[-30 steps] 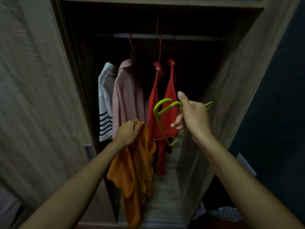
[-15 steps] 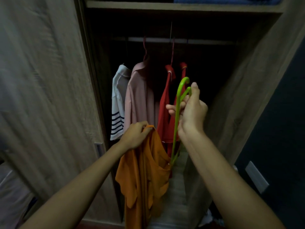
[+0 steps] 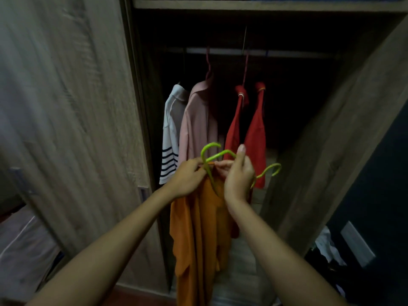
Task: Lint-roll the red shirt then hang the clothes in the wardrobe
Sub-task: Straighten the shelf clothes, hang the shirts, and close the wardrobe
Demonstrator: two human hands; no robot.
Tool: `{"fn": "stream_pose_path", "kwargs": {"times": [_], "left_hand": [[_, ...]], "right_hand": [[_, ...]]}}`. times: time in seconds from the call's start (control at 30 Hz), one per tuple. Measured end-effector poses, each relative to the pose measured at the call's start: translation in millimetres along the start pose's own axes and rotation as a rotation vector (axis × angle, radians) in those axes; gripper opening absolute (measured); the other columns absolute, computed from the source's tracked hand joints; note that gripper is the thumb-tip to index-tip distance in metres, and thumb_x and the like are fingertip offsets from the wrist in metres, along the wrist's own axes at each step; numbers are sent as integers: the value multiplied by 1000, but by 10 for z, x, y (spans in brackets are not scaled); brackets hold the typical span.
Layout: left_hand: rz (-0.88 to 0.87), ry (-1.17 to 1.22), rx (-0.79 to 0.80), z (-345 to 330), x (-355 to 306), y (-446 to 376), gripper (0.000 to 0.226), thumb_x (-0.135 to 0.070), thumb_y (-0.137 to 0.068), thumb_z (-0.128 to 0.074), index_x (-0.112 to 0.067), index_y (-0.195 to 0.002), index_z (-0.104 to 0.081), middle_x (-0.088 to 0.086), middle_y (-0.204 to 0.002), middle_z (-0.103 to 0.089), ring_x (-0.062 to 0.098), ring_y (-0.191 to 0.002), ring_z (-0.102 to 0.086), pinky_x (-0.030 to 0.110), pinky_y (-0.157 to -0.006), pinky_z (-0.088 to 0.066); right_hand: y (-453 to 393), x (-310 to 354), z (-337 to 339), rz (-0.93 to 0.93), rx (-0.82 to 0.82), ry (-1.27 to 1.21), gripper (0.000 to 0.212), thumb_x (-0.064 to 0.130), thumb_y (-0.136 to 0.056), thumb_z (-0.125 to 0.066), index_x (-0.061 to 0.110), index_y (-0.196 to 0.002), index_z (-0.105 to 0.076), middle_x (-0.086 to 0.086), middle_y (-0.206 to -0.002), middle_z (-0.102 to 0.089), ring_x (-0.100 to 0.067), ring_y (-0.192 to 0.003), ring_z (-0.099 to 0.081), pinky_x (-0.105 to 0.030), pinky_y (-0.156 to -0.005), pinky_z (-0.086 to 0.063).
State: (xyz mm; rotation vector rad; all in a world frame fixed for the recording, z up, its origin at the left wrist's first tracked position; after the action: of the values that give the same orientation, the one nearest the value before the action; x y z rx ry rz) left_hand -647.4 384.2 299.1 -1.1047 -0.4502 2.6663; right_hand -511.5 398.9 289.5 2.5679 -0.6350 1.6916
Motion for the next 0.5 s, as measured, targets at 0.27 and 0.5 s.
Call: {"fn": "stream_pose_path", "kwargs": {"times": [0.27, 0.5], "left_hand": [[33, -50, -22, 301, 38, 96, 32, -29, -97, -49, -18, -66, -48, -4, -61, -48, 3, -57, -47, 17, -55, -33], [-52, -83, -82, 289, -287, 73, 26, -37, -95, -51, -22, -74, -52, -3, -65, -55, 7, -61, -52, 25, -58, -36]], "right_hand": [[-174, -263, 375, 248, 148, 600, 42, 47, -95, -47, 12, -72, -51, 2, -57, -50, -6, -51, -47, -30, -52, -37], [-174, -313, 160, 313, 271, 739, 35, 43, -93, -55, 18, -70, -47, 0, -66, -57, -20, -65, -57, -37, -63, -42]]}}
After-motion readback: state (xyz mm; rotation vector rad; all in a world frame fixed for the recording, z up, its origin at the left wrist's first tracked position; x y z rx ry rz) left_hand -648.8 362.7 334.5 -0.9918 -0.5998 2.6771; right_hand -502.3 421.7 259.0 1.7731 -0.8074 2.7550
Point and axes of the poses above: each hand's wrist, its own y-axis away from the middle knuckle, its own z-axis out of the back of the hand, x = y × z, the point moved 4 cm from there along -y, towards the middle knuckle
